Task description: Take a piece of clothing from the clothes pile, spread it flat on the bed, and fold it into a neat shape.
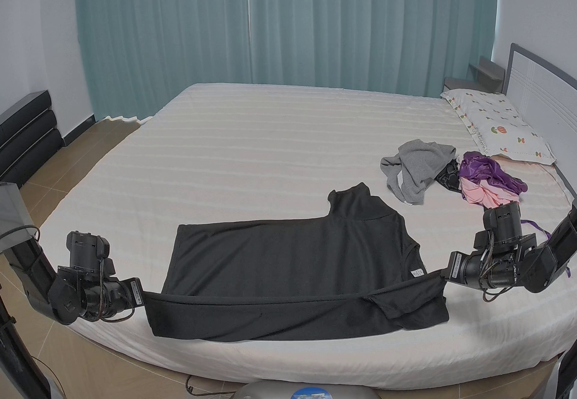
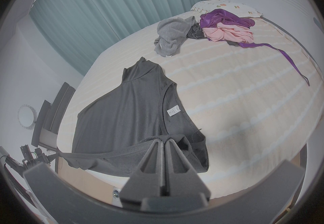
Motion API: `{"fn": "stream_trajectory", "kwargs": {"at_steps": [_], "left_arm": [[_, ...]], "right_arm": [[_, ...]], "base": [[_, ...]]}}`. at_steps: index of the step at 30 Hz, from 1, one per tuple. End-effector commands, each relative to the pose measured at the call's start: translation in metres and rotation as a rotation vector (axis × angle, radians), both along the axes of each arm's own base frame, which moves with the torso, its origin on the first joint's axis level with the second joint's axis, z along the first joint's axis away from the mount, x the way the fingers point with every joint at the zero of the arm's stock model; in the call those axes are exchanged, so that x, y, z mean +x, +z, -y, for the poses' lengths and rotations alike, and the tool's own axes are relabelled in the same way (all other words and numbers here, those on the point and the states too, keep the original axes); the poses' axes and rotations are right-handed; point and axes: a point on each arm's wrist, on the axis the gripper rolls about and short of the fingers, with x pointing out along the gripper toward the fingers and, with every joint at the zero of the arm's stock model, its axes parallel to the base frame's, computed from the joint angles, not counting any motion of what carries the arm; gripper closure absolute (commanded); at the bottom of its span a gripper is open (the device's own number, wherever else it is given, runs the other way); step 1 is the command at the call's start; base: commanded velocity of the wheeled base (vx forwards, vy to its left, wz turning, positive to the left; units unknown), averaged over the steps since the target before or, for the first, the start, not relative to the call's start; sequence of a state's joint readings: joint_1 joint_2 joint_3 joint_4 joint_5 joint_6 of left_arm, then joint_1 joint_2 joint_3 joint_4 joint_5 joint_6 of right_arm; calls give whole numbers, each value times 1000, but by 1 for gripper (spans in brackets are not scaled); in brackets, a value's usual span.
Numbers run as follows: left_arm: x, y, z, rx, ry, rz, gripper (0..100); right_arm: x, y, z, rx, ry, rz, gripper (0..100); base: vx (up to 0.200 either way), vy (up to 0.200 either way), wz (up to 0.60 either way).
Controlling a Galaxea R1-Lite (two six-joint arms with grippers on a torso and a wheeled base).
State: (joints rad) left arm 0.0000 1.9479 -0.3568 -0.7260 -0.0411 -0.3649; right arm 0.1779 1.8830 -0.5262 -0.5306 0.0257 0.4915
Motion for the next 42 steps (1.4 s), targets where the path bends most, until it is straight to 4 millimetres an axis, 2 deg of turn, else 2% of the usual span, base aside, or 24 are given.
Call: {"fn": "stream_trajectory", "kwargs": {"at_steps": [1, 6, 11, 12, 14, 17, 23, 24, 28, 40, 42], "left_arm": [[2, -7, 1, -4, -8, -23, 100], [16, -19, 2, -5, -8, -34, 100], [34, -29, 1, -8, -3, -20, 100], [34, -29, 1, -8, -3, -20, 100], [48, -31, 2, -24, 14, 22, 100], [54, -29, 1, -28, 26, 46, 100], [51, -20, 2, -23, 25, 64, 100], [49, -11, 2, -22, 24, 87, 100], [41, 2, 2, -20, 19, 120, 100], [19, 38, 15, -16, -39, 169, 100], [19, 39, 15, -16, -39, 169, 100]], "right_arm": [[4, -7, -2, -3, 3, -20, 100], [14, -18, -4, -7, 4, -45, 100], [35, -27, -6, 4, -17, -44, 100], [35, -27, -6, 4, -17, -44, 100], [49, -29, -8, 27, -51, -33, 100], [55, -31, -9, 37, -63, -31, 100], [55, -33, -8, 39, -70, -39, 100], [54, -33, -7, 39, -71, -39, 100], [55, -34, -6, 40, -77, -40, 100], [54, -33, -4, 40, -82, -40, 100], [54, -34, -4, 40, -82, -42, 100]], "base": [[0, 0, 0], [0, 0, 0], [0, 0, 0], [0, 0, 0], [0, 0, 0], [0, 0, 0], [0, 0, 0], [0, 0, 0], [0, 0, 0], [0, 0, 0], [0, 0, 0]]}}
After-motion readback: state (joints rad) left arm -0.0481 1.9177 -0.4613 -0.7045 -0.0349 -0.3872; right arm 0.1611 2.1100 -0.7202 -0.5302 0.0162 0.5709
